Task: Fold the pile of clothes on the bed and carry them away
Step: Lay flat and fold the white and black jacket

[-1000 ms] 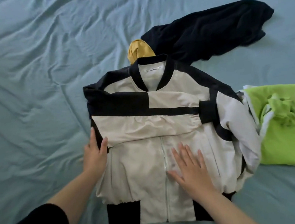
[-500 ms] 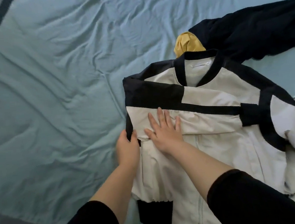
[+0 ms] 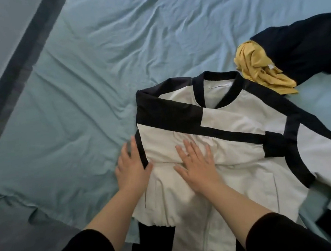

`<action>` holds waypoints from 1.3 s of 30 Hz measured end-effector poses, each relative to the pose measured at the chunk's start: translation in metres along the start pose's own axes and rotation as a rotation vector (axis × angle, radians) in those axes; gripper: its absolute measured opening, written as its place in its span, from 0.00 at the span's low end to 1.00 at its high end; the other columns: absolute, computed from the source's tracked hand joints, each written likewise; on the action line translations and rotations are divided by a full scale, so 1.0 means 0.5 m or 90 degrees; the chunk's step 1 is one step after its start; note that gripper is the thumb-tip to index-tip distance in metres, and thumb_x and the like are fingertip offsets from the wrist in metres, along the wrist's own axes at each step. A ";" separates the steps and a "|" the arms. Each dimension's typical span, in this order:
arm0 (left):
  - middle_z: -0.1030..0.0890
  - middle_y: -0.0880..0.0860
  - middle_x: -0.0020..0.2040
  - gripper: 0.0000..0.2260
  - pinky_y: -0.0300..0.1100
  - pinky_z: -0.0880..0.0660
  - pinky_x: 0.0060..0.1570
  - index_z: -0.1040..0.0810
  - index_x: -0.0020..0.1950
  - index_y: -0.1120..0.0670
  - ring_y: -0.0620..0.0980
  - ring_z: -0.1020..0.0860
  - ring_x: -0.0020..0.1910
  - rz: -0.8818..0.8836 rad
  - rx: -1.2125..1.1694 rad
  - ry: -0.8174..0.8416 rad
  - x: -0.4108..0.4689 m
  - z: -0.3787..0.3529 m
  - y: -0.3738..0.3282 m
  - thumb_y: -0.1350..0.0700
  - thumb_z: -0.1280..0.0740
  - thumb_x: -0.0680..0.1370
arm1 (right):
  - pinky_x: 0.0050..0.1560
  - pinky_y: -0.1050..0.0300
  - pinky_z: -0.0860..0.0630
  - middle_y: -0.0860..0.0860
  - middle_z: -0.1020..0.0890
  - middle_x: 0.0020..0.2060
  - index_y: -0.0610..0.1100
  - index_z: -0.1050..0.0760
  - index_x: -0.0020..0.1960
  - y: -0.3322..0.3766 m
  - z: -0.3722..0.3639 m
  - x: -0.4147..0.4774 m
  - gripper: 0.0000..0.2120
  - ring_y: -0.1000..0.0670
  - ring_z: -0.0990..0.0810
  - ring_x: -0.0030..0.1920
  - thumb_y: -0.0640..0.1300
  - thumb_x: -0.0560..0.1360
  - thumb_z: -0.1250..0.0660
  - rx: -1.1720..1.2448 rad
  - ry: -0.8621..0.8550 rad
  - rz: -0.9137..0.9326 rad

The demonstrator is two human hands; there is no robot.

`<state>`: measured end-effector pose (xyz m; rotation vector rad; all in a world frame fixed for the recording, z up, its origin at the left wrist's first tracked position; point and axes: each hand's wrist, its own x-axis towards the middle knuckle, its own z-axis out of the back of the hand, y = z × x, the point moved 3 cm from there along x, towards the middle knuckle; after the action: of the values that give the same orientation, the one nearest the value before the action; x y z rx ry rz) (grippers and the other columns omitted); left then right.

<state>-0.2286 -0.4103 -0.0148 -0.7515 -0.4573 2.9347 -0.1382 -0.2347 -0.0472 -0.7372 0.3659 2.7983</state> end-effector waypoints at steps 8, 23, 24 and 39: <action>0.64 0.53 0.79 0.35 0.59 0.63 0.73 0.62 0.77 0.41 0.57 0.65 0.77 -0.221 0.192 0.116 -0.116 -0.121 -0.189 0.48 0.42 0.78 | 0.75 0.54 0.62 0.57 0.56 0.77 0.54 0.52 0.78 -0.203 -0.010 -0.233 0.26 0.57 0.60 0.77 0.51 0.82 0.49 0.148 -0.070 -0.131; 0.69 0.49 0.77 0.39 0.69 0.51 0.69 0.66 0.74 0.34 0.64 0.68 0.75 -0.447 0.321 0.314 -0.282 -0.365 -0.566 0.41 0.37 0.78 | 0.57 0.49 0.29 0.36 0.24 0.60 0.32 0.31 0.63 -0.641 -0.105 -0.532 0.30 0.38 0.24 0.60 0.46 0.69 0.25 0.798 -0.380 -0.991; 0.69 0.48 0.77 0.39 0.70 0.50 0.69 0.66 0.74 0.34 0.64 0.69 0.74 -0.424 0.340 0.342 -0.282 -0.373 -0.567 0.43 0.37 0.78 | 0.53 0.51 0.28 0.37 0.23 0.59 0.33 0.30 0.60 -0.647 -0.112 -0.528 0.26 0.40 0.23 0.56 0.45 0.69 0.24 0.865 -0.383 -0.991; 0.68 0.50 0.77 0.38 0.69 0.44 0.67 0.68 0.75 0.39 0.60 0.65 0.76 -0.371 0.319 0.250 -0.359 -0.375 -0.705 0.48 0.41 0.79 | 0.71 0.41 0.43 0.41 0.30 0.68 0.46 0.25 0.60 -0.919 0.148 -0.703 0.23 0.45 0.34 0.70 0.30 0.68 0.32 -0.126 -0.375 -0.506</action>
<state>0.0195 -0.0514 0.0181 -0.8963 0.0894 2.1524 0.2538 0.1675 0.1098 -0.0221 -0.2652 2.1402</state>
